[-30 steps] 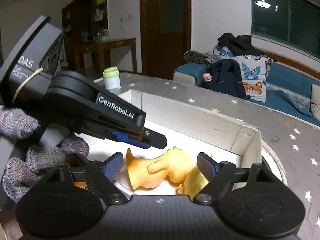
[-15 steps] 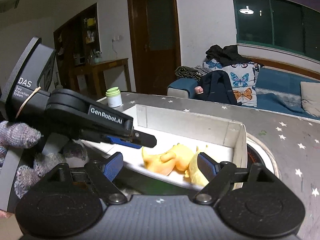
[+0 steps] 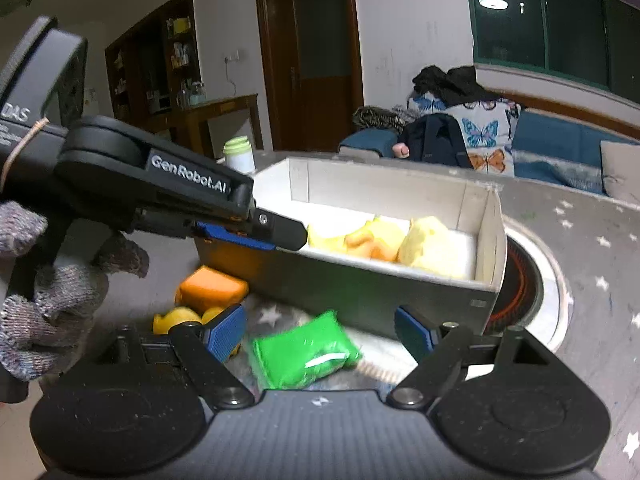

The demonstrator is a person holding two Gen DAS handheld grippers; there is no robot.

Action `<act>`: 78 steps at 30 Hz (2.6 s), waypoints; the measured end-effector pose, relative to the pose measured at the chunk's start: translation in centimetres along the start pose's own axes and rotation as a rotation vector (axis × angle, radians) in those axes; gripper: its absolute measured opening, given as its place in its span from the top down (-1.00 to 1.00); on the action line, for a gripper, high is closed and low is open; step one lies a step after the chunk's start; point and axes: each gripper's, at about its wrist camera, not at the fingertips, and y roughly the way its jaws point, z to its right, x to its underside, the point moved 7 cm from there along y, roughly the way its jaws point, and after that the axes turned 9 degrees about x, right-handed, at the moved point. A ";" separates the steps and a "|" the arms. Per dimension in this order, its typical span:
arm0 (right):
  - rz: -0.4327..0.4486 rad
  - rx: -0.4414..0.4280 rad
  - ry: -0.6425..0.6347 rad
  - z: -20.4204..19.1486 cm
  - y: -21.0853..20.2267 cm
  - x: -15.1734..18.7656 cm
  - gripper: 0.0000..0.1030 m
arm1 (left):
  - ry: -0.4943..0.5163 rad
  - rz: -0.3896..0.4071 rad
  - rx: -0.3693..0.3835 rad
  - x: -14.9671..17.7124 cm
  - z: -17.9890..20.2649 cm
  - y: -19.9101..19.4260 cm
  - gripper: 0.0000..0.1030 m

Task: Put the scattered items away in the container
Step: 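Move the left tool back and grasp the green squishy packet, then lift the green packet into the box and release it with the left tool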

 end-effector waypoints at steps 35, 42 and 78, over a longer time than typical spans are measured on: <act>-0.107 -0.012 -0.026 -2.0 2.8 3.1 -0.42 | 0.037 -0.170 0.013 4.2 -0.4 3.0 0.38; -0.105 0.005 -0.049 -2.1 3.1 3.0 -0.30 | 0.012 -0.176 0.022 4.1 -0.8 3.1 0.36; -0.076 -0.009 -0.033 -1.7 1.4 2.4 -0.09 | -0.066 -0.179 0.065 3.8 -0.2 2.2 0.44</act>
